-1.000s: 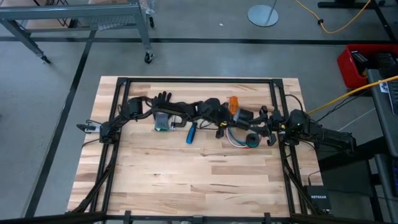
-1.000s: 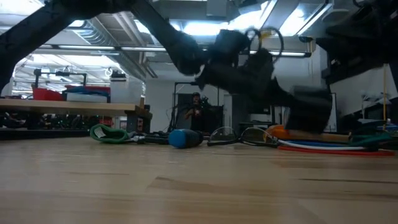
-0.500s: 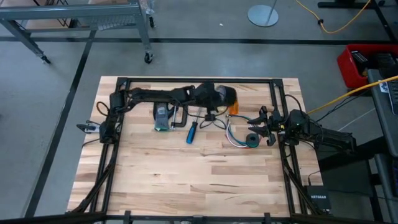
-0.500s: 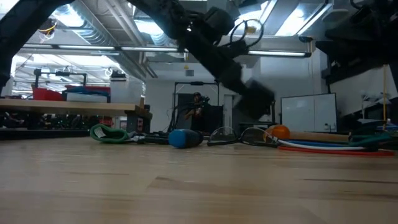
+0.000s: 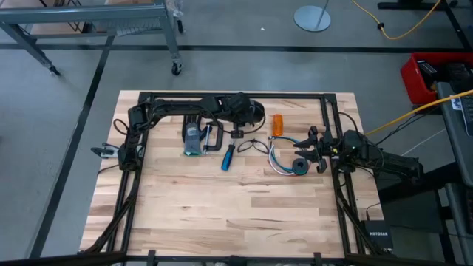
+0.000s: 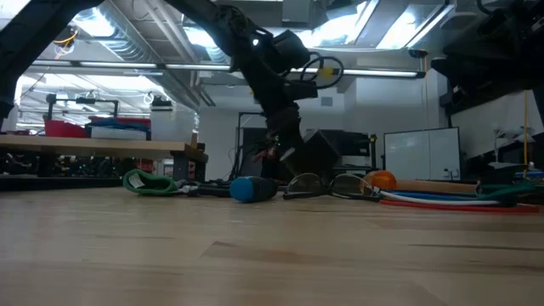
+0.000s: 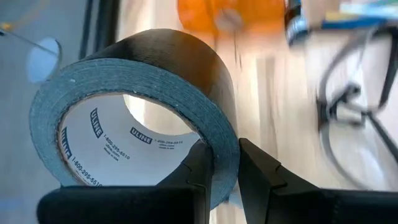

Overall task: Coil cords
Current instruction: Move the electrical tape to the top center of the table

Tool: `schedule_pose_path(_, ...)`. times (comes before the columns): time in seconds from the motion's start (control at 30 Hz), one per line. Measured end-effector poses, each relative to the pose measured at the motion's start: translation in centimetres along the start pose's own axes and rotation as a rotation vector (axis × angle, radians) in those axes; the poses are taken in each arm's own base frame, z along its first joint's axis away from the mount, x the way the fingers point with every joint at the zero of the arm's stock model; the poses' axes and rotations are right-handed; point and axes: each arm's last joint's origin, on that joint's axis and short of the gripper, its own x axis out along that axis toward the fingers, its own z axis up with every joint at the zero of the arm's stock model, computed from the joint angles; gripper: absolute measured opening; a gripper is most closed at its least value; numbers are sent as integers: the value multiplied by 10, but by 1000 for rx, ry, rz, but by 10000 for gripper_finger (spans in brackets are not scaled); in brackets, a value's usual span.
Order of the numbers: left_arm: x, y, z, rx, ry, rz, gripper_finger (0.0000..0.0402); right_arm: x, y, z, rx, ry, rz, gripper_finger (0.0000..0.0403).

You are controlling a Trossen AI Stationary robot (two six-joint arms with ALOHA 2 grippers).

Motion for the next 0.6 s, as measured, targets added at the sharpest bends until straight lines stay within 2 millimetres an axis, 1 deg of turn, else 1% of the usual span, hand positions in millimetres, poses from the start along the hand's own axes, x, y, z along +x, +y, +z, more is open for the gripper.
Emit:
schedule_pose_path(0.23, -1, -7, -9, 43, 99, -58, 39, 0, 0, 0, 0, -1, 0, 143)
schedule_pose_path(0.3, -1, -9, -7, 49, 85, -70, 40, 0, 0, 0, 0, -1, -1, 143)
schedule_pose_path(0.4, -1, -10, -4, 56, 63, -63, 54, 0, 0, 0, 0, -2, -1, 143)
schedule_pose_path(0.6, -1, -8, 7, -17, -36, -14, 88, 0, 0, 0, 2, -2, -1, 143)
